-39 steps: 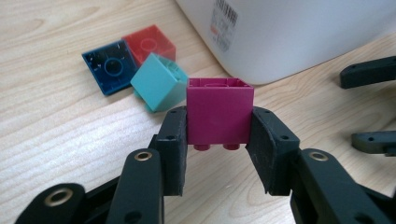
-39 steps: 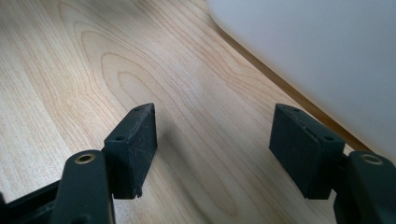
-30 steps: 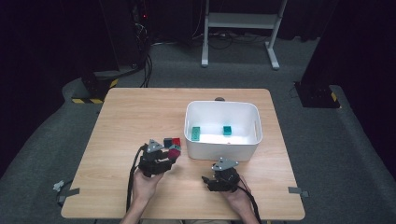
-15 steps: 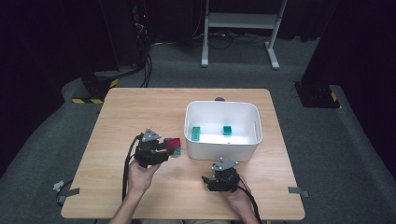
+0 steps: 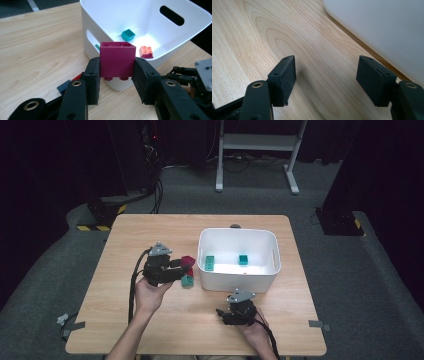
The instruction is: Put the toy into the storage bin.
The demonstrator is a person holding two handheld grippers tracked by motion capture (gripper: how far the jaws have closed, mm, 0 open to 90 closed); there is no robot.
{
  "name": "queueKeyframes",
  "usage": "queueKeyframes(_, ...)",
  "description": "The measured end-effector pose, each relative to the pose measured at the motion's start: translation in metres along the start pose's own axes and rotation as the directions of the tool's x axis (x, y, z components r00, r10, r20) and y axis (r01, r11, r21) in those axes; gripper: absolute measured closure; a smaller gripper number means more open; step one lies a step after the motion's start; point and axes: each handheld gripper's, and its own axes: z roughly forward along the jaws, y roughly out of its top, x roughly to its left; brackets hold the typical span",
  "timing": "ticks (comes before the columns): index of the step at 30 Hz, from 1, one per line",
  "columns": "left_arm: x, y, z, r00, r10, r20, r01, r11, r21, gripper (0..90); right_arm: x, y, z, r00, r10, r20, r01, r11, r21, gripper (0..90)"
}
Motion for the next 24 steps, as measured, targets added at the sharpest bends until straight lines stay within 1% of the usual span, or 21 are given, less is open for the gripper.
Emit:
queueKeyframes(1,0.0,0.0,0.0,1.0,0.0,0.0,0.0,1.0,0.0,58.7,0.0,0.0,0.0,1.0,0.0,0.0,0.0,1.0,0.0,32.0)
queueKeyframes(4,-0.002,0.007,0.004,0.9998,-0.001,0.021,0.001,1.0,0.0,58.7,0.0,0.0,0.0,1.0,0.0,0.0,0.0,1.0,0.0,31.9)
queueKeyframes(6,-0.003,0.01,0.006,0.9997,0.011,0.021,-0.011,0.9999,0.003,58.7,0.0,0.0,0.0,1.0,0.0,0.0,0.0,1.0,0.0,31.9)
queueKeyframes(12,-0.006,0.019,0.011,0.9993,0.014,0.036,-0.014,0.9999,-0.001,58.7,0.0,0.0,0.0,1.0,0.0,0.0,0.0,1.0,0.0,31.9)
queueKeyframes(14,-0.007,0.021,0.014,0.9989,0.014,0.044,-0.014,0.9999,0.0,58.7,0.0,0.0,0.0,1.0,0.0,0.0,0.0,1.0,0.0,31.9)
queueKeyframes(24,-0.016,0.028,0.027,0.998,0.031,0.055,-0.031,0.9994,0.014,58.7,0.0,0.0,0.0,1.0,0.0,0.0,0.0,1.0,0.0,31.9)
